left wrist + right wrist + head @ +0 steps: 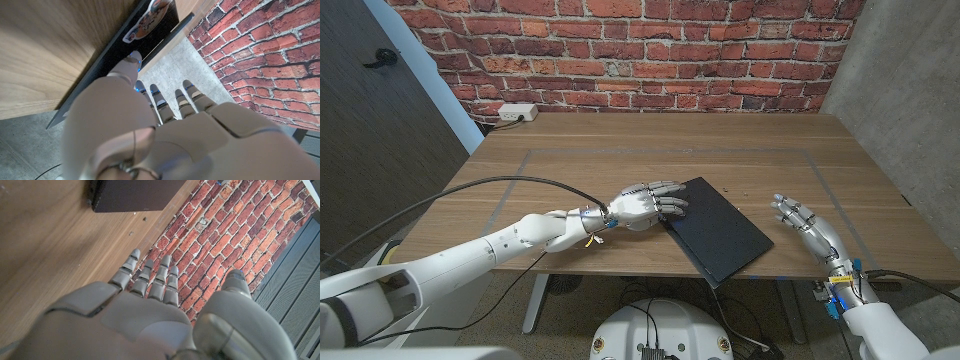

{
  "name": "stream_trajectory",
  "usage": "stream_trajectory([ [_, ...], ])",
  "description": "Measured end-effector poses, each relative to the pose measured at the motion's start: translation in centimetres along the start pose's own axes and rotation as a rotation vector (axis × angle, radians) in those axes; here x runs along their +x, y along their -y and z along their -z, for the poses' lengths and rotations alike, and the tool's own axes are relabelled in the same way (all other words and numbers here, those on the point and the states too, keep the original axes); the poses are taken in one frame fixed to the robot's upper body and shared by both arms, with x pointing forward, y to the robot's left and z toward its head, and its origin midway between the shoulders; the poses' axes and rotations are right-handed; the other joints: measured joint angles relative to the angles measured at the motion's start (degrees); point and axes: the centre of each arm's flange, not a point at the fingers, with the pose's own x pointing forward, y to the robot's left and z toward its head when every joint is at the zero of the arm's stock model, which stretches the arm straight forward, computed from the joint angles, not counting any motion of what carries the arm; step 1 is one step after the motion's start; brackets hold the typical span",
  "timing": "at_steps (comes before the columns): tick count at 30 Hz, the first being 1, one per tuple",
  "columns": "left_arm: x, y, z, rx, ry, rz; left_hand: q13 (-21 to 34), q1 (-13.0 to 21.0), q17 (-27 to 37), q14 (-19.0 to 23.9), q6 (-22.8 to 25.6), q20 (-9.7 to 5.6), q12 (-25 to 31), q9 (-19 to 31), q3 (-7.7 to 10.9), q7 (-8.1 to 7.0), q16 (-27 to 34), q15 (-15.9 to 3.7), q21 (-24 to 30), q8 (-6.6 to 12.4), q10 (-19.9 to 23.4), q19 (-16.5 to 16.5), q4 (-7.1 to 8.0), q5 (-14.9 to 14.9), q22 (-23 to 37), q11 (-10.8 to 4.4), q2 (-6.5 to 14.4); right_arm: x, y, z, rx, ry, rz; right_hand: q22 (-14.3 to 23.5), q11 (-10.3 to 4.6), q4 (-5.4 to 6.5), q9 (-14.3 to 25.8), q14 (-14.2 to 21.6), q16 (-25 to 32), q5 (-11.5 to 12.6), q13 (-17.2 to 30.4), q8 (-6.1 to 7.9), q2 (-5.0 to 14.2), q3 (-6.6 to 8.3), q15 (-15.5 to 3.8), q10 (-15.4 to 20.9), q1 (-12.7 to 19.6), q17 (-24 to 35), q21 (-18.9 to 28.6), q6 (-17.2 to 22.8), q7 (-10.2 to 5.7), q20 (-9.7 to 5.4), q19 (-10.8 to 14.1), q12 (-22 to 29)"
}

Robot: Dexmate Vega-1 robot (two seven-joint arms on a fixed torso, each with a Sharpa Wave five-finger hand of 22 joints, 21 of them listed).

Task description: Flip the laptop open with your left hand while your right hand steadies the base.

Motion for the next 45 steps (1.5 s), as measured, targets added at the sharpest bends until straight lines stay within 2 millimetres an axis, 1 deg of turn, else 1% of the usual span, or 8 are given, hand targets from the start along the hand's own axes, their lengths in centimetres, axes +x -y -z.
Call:
stream_trajectory([
  [4,0.1,0.4,0.0,0.001,-0.005,-0.014,0.6,0.0,0.7,4.2,6.1,-0.1,1.0,0.1,0.21,0.37,0.8,-0.04,0.3,3.33,4.8,1.7,1.07,-0.2,0.2,0.04,0.0,0.1,0.1,0.0,0.001,-0.002,0.002,0.0,0.0,0.0,0.0,0.0,0.0,0.0,0.1,0.0,0.0,0.0,0.0,0.0,0.0,0.0,0.0,0.0,0.0,0.0,0.0,0.0],
  [8,0.3,0.5,0.0,-0.001,-0.01,-0.025,1.3,-2.4,1.8,9.8,12.5,-0.03,2.7,0.0,0.2,0.84,1.6,-0.17,0.4,8.36,11.9,2.9,2.18,-1.8,0.5,0.14,0.5,0.2,0.2,0.0,0.001,-0.001,0.002,0.0,-0.11,0.0,0.0,0.0,0.0,0.0,0.1,0.0,0.0,0.0,0.0,-0.1,0.0,0.0,0.0,0.0,0.0,-0.2,-0.2,0.0],
  [21,0.7,0.6,0.2,-0.014,-0.022,-0.059,0.9,-5.6,3.0,17.8,12.7,-0.21,4.0,0.0,0.21,0.85,2.7,-0.42,1.4,9.15,21.4,5.3,2.64,-2.9,0.8,1.11,2.3,0.4,0.4,-0.1,0.002,0.0,0.008,-0.3,-0.11,0.0,0.0,-0.3,-0.2,0.0,0.1,0.0,0.0,0.0,-0.29,-0.1,0.0,0.0,0.0,-0.2,0.21,-0.2,-0.2,0.0],
  [26,1.3,0.6,0.3,-0.026,-0.026,-0.08,0.0,-5.6,3.1,20.7,12.7,-0.12,4.3,0.0,0.22,0.84,3.2,-0.53,1.6,10.94,25.3,6.0,2.64,-2.9,0.8,1.54,2.3,0.4,0.5,-0.3,0.003,0.007,0.014,-0.3,-0.11,0.0,0.0,-0.3,-0.2,0.0,0.1,0.0,0.0,0.0,-0.29,-0.1,0.0,0.0,0.0,-0.2,0.21,-0.2,-0.2,0.0],
  [30,1.6,0.4,0.5,-0.035,-0.031,-0.095,-0.5,-6.4,3.4,22.8,12.9,-0.22,4.4,0.0,1.82,0.68,3.6,-0.63,2.0,11.48,28.1,6.5,3.55,-2.9,0.8,1.49,3.2,0.4,0.6,-0.4,0.005,0.013,0.019,-0.3,-0.11,0.0,0.0,-0.3,-0.2,0.0,0.1,0.0,0.0,0.0,-0.29,-0.1,0.0,0.0,0.0,-0.2,0.21,-0.2,-0.2,0.0],
  [33,1.7,0.3,0.5,-0.044,-0.034,-0.101,-0.6,-6.5,3.4,23.6,13.0,-0.22,4.6,0.0,1.82,0.78,3.6,-0.64,2.0,13.27,29.8,6.5,3.55,-2.9,0.8,1.46,3.1,0.3,0.7,-0.4,0.006,0.014,0.024,-0.3,-0.11,0.0,0.0,-0.3,-0.2,0.0,0.1,0.0,0.0,0.0,-0.29,-0.1,0.0,0.0,0.0,-0.2,0.23,-0.2,-0.2,0.0],
  [39,2.7,-0.3,1.1,-0.063,-0.03,-0.127,-0.2,-6.7,3.4,24.2,14.7,0.09,4.7,0.0,1.82,0.72,3.6,-0.64,2.0,13.34,31.0,6.8,3.55,-2.9,0.8,1.08,2.9,0.1,0.8,-0.6,-0.001,0.031,0.046,-0.3,0.4,0.0,0.0,-0.3,-0.2,0.0,0.3,-1.9,0.01,0.0,-0.29,-1.4,0.0,0.0,0.0,-4.6,1.72,-0.2,-0.2,0.0],
  [45,3.1,-0.6,1.2,-0.083,-0.023,-0.131,0.4,-6.9,3.4,24.2,15.9,0.09,4.9,0.0,1.82,0.77,2.8,-0.64,2.0,13.36,31.0,6.8,3.55,-2.9,1.1,0.86,2.6,-0.2,1.0,-0.6,-0.007,0.038,0.073,-0.1,0.08,0.24,0.4,1.3,0.5,0.0,0.8,0.64,0.82,-0.24,-0.09,0.6,-0.4,0.4,0.2,0.9,0.62,-0.24,0.9,1.0],
])
